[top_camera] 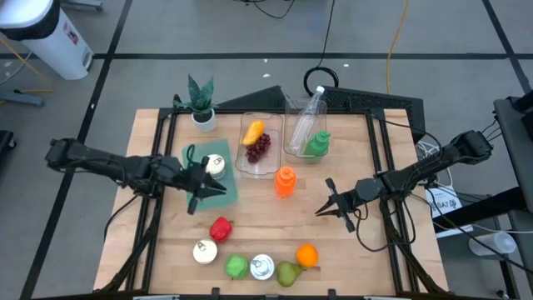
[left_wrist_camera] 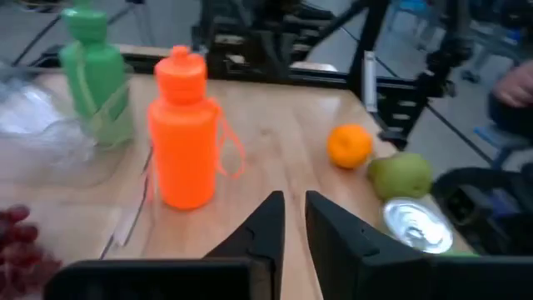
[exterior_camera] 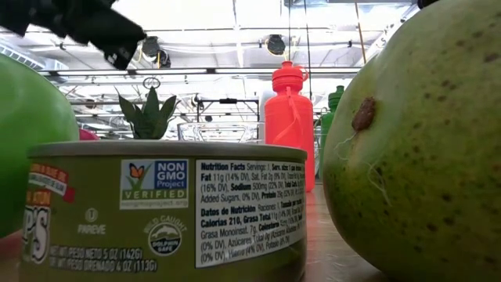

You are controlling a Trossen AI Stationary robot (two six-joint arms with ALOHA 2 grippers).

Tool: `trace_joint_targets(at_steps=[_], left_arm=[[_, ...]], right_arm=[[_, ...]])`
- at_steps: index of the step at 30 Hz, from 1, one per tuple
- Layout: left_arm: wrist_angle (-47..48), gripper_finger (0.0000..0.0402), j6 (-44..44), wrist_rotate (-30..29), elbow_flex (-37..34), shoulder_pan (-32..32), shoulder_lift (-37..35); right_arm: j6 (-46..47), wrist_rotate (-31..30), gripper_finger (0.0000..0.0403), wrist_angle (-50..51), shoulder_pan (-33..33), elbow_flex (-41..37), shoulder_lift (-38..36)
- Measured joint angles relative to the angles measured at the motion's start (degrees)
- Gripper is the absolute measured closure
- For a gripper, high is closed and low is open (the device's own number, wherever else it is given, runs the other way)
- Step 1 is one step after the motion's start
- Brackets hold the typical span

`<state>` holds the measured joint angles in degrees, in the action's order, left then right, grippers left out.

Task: Pick & Place Food Item
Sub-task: Put the orange water bottle into the right transparent bin

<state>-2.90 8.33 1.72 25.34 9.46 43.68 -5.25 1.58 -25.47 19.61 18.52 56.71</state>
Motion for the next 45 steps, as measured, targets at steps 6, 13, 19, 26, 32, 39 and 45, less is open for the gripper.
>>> trace_joint_targets(at_steps=[6, 13, 19, 26, 32, 39, 45], left_arm=[[-15.20, 0.0352, -3.11, -11.99, -11.04, 3.62, -2.65], [-29.47, 0.0352, -3.11, -15.19, -22.00, 3.34, -2.61], [-32.04, 0.0352, -4.91, -17.88, -24.50, 3.41, -2.56], [-33.11, 0.0352, -5.42, -17.88, -24.47, 3.39, -2.56], [-33.70, 0.0352, -4.44, -17.86, -24.45, 3.39, -2.56], [-33.70, 0.0352, -3.34, -17.84, -24.43, 3.39, -2.56], [-33.25, 0.0352, -3.34, -17.84, -24.43, 3.39, -2.56]], right_arm=[[-0.14, 0.00, 0.0387, -0.02, -0.01, 0.00, -0.01], [0.25, 0.00, 0.0387, -0.58, -0.02, 0.00, 0.00], [0.87, -0.09, 0.0387, -4.29, -0.01, 0.00, -0.02], [0.05, -6.10, 0.0387, -13.10, -0.02, 0.00, 0.00], [1.18, -14.18, 0.0336, -4.04, -1.03, 8.05, 0.00], [2.96, -13.85, 0.0212, 36.15, -5.42, 35.52, 6.31], [0.65, -10.44, 0.0157, 55.82, -11.54, 53.33, 15.60]])
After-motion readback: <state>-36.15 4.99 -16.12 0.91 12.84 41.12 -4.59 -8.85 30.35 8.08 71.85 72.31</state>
